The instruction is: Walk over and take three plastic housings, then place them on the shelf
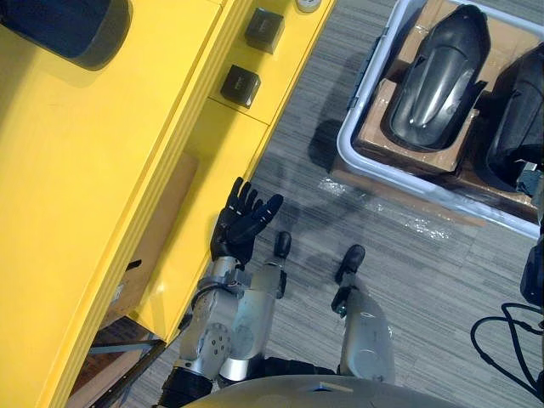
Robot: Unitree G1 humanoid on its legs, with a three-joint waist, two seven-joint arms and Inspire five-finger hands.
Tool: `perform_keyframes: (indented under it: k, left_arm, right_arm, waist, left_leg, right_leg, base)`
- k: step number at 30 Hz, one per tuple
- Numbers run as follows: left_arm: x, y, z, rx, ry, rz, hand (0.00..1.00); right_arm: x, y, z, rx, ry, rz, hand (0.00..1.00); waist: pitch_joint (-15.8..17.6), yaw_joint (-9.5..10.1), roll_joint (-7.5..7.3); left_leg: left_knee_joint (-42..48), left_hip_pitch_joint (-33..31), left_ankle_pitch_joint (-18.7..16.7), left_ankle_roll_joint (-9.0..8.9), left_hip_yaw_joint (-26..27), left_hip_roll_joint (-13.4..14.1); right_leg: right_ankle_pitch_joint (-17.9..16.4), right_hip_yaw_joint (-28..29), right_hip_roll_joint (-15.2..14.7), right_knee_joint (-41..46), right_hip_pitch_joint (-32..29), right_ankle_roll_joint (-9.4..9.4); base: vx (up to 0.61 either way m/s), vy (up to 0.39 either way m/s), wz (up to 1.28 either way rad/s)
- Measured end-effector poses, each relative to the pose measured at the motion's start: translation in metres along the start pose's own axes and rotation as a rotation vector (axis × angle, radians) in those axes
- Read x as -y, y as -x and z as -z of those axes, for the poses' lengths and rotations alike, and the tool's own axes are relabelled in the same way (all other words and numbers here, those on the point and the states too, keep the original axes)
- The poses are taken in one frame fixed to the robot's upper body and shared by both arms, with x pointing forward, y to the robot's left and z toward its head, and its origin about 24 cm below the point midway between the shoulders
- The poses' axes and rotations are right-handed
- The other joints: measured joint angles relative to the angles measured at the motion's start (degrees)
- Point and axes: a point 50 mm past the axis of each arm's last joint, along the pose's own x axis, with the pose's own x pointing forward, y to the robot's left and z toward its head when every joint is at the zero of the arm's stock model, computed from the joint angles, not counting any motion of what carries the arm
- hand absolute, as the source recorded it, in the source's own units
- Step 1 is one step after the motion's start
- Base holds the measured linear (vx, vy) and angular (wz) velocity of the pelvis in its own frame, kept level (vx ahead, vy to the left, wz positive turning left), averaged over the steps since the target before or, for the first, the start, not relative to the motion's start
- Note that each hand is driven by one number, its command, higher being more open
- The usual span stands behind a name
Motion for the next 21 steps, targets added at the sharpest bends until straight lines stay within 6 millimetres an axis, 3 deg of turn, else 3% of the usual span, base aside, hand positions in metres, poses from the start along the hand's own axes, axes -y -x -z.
perform_keyframes:
  k: [6, 11, 16, 18, 19, 21]
  left_arm:
    - [0.0, 0.003, -0.006, 0.025, 0.007, -0.001, 1.0]
    - [-0.006, 0.012, -0.007, 0.03, 0.01, -0.03, 1.0]
    - [-0.001, 0.013, -0.027, 0.104, -0.008, 0.008, 1.0]
    - [0.004, 0.011, -0.037, 0.147, -0.017, 0.036, 1.0]
    - [0.005, 0.011, -0.041, 0.162, -0.025, 0.042, 1.0]
    - [0.011, 0.008, -0.052, 0.212, -0.056, 0.069, 1.0]
  right_arm:
    - [-0.002, 0.001, 0.004, -0.026, -0.035, 0.055, 0.0]
    - [0.003, 0.003, 0.003, 0.03, -0.076, 0.118, 0.0]
    - [-0.008, 0.032, -0.029, 0.389, -0.113, 0.152, 0.0]
    - [-0.01, 0.045, -0.033, 0.501, -0.094, 0.167, 0.0]
    - [-0.011, 0.049, -0.032, 0.53, -0.09, 0.17, 0.0]
    - [-0.024, 0.063, -0.016, 0.588, -0.072, 0.159, 0.0]
  waist:
    - [0.0, -0.73, 0.01]
    - [0.0, -2.59, 0.01]
    - [-0.2, -5.43, -0.13]
    - [-0.6, -5.64, -0.12]
    - [-1.1, -5.78, -0.21]
    - [-5.4, -6.37, -0.51]
  left_leg:
    - [-1.9, 3.1, 0.3, -0.07, 1.5, 0.5]
    - [-4.1, 6.3, 0.7, -0.08, 2.4, 0.7]
    - [-7.0, 10.3, 0.9, -0.35, 3.5, 1.4]
    - [-8.8, 12.3, 1.3, -0.83, 3.6, 1.8]
    - [-9.2, 12.6, 1.3, -0.9, 3.6, 1.9]
    - [-11.1, 13.3, 1.5, -1.23, 3.5, 2.5]
  right_leg:
    - [0.2, 0.8, 0.3, -1.0, 2.0, -0.25]
    - [0.6, 1.6, 0.5, -2.6, 4.3, -0.11]
    - [1.2, 2.1, 1.5, -5.9, 7.9, 0.16]
    - [1.3, 2.1, 2.1, -7.1, 9.4, 0.25]
    - [1.4, 1.9, 2.3, -7.7, 9.8, 0.15]
    - [2.2, 1.4, 3.1, -9.6, 10.6, -0.15]
  base:
    - [0.0, -0.006, -0.12]
    - [0.03, -0.003, -0.1]
    - [0.04, -0.012, -0.13]
    - [0.05, -0.047, -0.05]
    - [0.05, -0.046, -0.03]
    - [0.11, -0.063, 0.0]
